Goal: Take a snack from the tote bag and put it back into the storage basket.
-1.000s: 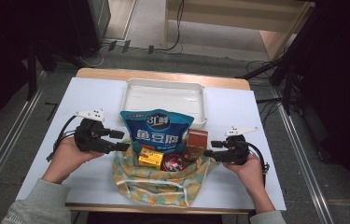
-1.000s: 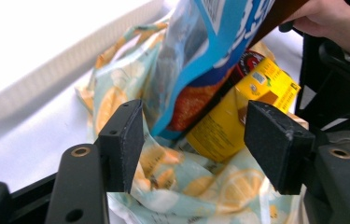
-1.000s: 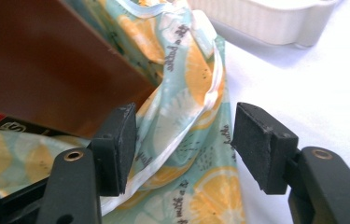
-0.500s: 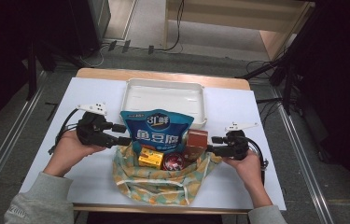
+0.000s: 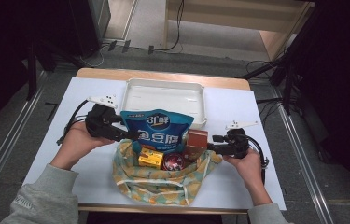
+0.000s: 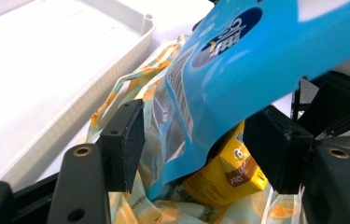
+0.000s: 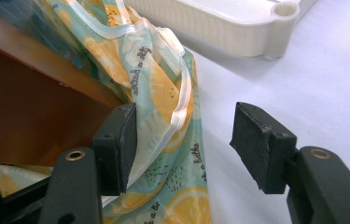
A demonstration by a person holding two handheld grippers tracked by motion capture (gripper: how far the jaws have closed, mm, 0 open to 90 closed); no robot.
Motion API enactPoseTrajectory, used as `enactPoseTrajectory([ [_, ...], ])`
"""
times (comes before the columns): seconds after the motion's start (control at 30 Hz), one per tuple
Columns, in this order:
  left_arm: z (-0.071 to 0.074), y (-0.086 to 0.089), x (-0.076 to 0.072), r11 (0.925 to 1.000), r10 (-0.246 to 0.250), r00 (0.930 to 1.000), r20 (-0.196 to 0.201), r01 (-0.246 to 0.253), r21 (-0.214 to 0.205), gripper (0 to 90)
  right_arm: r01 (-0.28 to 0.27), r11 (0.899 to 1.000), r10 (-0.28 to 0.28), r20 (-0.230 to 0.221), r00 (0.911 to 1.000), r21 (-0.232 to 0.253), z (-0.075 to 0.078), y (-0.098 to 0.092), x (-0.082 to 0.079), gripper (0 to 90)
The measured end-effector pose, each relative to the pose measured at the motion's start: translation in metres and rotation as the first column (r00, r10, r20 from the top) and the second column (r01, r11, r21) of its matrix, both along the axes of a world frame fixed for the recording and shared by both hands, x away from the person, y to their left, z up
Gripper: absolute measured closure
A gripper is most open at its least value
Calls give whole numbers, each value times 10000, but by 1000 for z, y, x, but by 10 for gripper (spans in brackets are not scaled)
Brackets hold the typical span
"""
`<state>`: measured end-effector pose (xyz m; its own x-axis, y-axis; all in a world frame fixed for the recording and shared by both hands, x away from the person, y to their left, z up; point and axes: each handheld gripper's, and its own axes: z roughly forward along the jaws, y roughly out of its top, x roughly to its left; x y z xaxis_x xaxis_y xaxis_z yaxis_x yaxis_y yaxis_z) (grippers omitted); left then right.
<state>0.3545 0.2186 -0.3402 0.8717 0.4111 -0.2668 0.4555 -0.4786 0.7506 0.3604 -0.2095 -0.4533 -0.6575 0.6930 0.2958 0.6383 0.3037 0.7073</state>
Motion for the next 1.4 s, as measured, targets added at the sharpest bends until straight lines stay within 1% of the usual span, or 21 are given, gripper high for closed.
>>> enactPoseTrajectory([
  [0.03, 0, 0, 0, 10000, 0, 10000, 0, 0, 0, 405, 0, 10000, 0, 0, 10000, 0, 0, 0, 0, 414],
  [0.1, 2, 1, 2, 9998, 4, 9999, -102, -6, -192, 408, -24, 10000, 24, -49, 10000, -41, 0, 0, -1, 414],
  [0.13, 4, 1, 3, 9999, 15, 9999, -120, -18, -170, 411, -11, 10000, 10, -97, 10000, -25, -1, 0, -1, 414],
  [0.17, 7, 1, 5, 9995, 16, 9999, -157, -21, -301, 420, 73, 10000, -73, -144, 9999, -36, -1, -1, -1, 419],
  [0.27, 12, 0, 6, 9990, -58, 9996, -258, 47, -434, 429, 115, 9999, -114, -123, 9999, 26, -1, -2, -1, 425],
  [0.37, 20, -3, 7, 9993, -227, 9997, -127, 223, -307, 449, 124, 9999, -123, -83, 9999, 95, 0, -2, -1, 426],
  [0.5, 24, -7, 13, 9992, -331, 9993, -194, 326, -250, 468, 151, 9999, -150, -144, 9998, 71, -1, -2, 0, 427],
  [0.53, 24, -9, 15, 9990, -363, 9991, -222, 357, -263, 485, 139, 9999, -138, -135, 9998, 46, -1, -2, 0, 428],
  [0.57, 25, -11, 17, 9991, -347, 9994, -91, 345, -240, 509, 102, 9999, -102, -85, 9999, 27, -1, -1, 0, 429],
  [0.6, 25, -11, 17, 9991, -347, 9994, -91, 345, -240, 526, 102, 9999, -102, -85, 9999, 27, -1, -1, 0, 429],
  [0.7, 29, -12, 20, 9982, -503, 9987, 9, 503, -329, 595, 142, 9999, -141, -233, 9996, 70, -3, -3, 1, 433],
  [0.73, 29, -12, 20, 9982, -503, 9987, 9, 503, -329, 656, 142, 9999, -141, -233, 9996, 70, -3, -3, 1, 433],
  [0.77, 29, -13, 21, 9979, -557, 9984, 8, 557, -338, 656, 183, 9998, -181, -297, 9994, 63, -3, -3, 2, 433],
  [0.8, 30, -12, 22, 9976, -569, 9984, 18, 569, -389, 727, 201, 9998, -198, -307, 9993, 89, -3, -4, 2, 437],
  [0.83, 30, -12, 22, 9976, -569, 9984, 18, 569, -389, 755, 201, 9998, -198, -307, 9993, 89, -3, -4, 2, 437],
  [0.93, 32, -14, 25, 9987, -405, 9992, -48, 403, -305, 788, 195, 9998, -193, -257, 9995, 97, -2, -3, 1, 438],
  [1.0, 34, -15, 24, 9992, -362, 9993, 63, 364, -186, 816, 200, 9998, -197, -276, 9994, 100, -2, -4, 1, 438],
  [1.13, 36, -17, 24, 9994, -357, 9994, 46, 357, -26, 890, 204, 9997, -201, -236, 9995, 123, -2, -4, 1, 440],
  [1.23, 36, -18, 24, 9996, -273, 9996, 33, 273, 3, 900, 195, 9997, -193, -223, 9996, 117, -2, -5, 1, 440],
  [1.33, 38, -20, 23, 9998, -185, 9997, 152, 186, -24, 900, 172, 9998, -169, -228, 9996, 118, -2, -4, 1, 441],
  [1.4, 40, -22, 23, 9999, -96, 9999, 80, 97, -55, 900, 141, 9998, -137, -265, 9996, 136, -3, -4, 1, 441],
])
